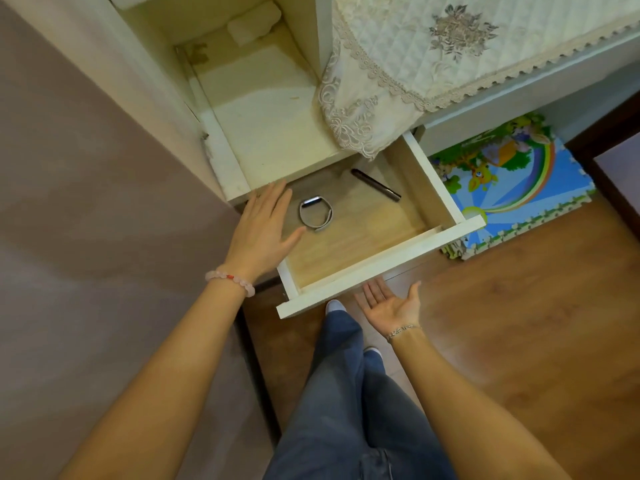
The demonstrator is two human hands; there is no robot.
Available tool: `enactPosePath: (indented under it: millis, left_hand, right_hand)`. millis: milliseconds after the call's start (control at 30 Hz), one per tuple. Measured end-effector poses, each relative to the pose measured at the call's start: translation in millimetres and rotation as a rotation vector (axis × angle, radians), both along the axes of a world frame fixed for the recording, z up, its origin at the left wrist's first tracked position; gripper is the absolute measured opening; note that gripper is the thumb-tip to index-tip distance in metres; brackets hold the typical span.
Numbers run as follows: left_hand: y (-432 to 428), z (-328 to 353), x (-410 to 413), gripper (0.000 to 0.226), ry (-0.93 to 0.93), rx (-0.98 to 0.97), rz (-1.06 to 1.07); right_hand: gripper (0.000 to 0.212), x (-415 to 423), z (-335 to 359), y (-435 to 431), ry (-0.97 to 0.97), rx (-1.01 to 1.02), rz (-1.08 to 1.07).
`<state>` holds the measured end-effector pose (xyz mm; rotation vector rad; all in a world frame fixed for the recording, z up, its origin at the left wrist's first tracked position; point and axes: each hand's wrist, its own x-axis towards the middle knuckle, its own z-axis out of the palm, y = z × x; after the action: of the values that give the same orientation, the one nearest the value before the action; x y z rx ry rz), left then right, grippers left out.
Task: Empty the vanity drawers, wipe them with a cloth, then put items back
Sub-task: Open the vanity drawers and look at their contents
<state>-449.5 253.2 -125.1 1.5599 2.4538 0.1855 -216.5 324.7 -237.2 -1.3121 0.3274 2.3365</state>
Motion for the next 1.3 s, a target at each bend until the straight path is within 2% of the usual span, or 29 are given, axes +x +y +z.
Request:
enactPosePath:
  millis: [367,567,1000,1167,1300]
  left_hand:
    - [-35.6,2.3,62.2,0.054,-0.033,0.128,-0.047]
    - [-59.7,9.0,76.9,0.045,-0.072,0.207,0.045]
    - [-86.2,26.2,95.2,0.045,0.024,0.188,0.065]
    - [-90.5,36.5,102.3,0.045,0.036,0.18,0.078]
    - [-90.2,48.4,105.8,0.046,0.066,0.174,0.077]
  right_hand:
    - [0.091,39.2,9.3,-24.0,-0.002,-0.004,-0.006]
    - [0.09,41.1,11.3,-26.3,0.008,0.016,0.008]
    - [0.085,43.6,15.7,-27.6,-0.001,0.056,0.012]
    - [0.074,60.6,28.6,-23.8,-0.006,0.141,0.067]
    - [0.063,80.5,54.8,-14.8,-0.056,0.332,0.223]
